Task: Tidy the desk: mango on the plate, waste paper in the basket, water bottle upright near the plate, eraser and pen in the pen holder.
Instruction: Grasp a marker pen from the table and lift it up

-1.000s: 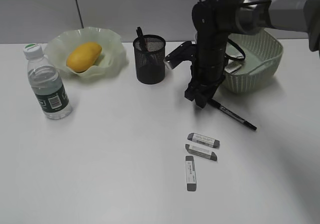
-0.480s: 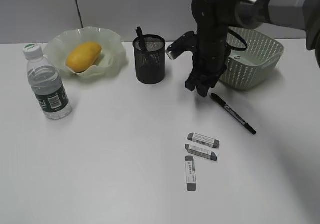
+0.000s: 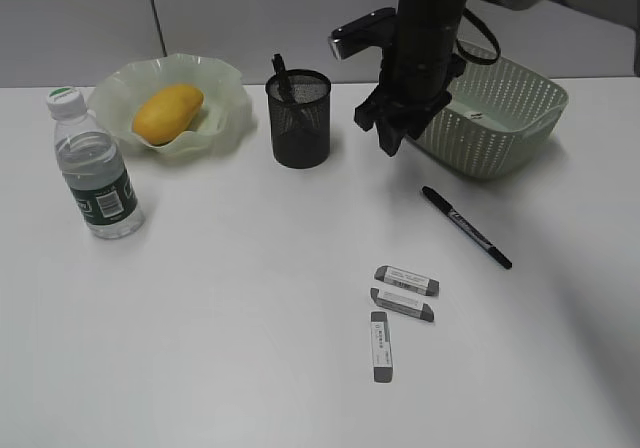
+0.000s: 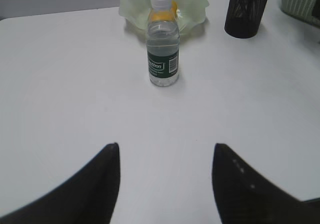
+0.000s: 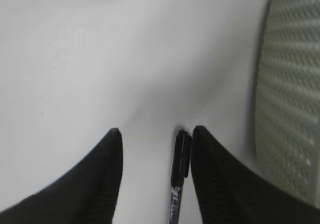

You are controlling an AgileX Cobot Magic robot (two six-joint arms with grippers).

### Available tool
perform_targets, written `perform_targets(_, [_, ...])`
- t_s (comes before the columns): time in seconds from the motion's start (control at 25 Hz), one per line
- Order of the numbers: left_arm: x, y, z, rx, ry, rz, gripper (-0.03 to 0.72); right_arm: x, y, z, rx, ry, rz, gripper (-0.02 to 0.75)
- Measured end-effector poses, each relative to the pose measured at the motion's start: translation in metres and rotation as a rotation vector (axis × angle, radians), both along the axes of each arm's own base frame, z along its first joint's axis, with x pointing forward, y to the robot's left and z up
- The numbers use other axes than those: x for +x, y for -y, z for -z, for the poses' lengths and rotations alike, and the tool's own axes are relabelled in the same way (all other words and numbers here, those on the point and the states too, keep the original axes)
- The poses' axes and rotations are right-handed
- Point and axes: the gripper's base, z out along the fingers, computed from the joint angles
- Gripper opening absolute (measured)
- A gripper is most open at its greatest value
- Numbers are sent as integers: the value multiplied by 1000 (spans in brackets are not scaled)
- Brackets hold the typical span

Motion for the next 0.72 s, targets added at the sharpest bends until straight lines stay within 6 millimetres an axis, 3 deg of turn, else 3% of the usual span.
perform_targets(0.28, [0,0,0,0,0,0,446,-10,5,-33,103,-20,174,430])
perform_targets(0.44, [0,0,0,0,0,0,446,-13,3,-32,126,-43,186,489])
perform_targets(0.72, [0,0,0,0,0,0,446,-18,3,-42,150,-44,187,494])
